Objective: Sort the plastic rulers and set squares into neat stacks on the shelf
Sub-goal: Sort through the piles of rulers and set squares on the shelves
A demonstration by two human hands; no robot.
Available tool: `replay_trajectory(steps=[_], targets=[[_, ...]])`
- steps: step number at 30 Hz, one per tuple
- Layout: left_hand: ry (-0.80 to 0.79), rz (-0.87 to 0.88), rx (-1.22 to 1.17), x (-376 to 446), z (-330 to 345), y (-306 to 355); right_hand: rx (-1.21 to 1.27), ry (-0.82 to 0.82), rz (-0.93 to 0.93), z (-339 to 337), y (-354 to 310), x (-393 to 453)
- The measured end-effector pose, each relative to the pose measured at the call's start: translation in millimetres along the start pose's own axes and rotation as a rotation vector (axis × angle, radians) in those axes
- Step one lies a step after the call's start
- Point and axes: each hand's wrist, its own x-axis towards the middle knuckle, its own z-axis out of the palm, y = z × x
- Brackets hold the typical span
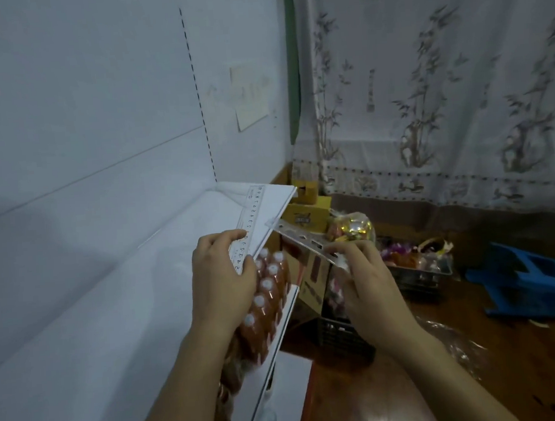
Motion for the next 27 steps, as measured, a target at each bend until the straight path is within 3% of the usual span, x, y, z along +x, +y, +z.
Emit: replay_trajectory(steps=[11,16,21,27], targets=[[0.155,-0.202,0.104,87.3,53.4,-52.5,0.189,-0.174,-0.177,103.8,47.6,164.1],[0.203,-0.341,0.147,147.3,97.7,-64.4,0.25,-0.152,-0.255,133.5,84.5,254.2],[0.206,-0.467,0.225,222.7,139.8,-78.6,0.233,-0.273,-0.289,169.8,106.1,346.3],[0.211,-0.614,0.243,280.0,176.2,-108.9,0.17,-0.38,-0.281,209.5,103.7,400.9]])
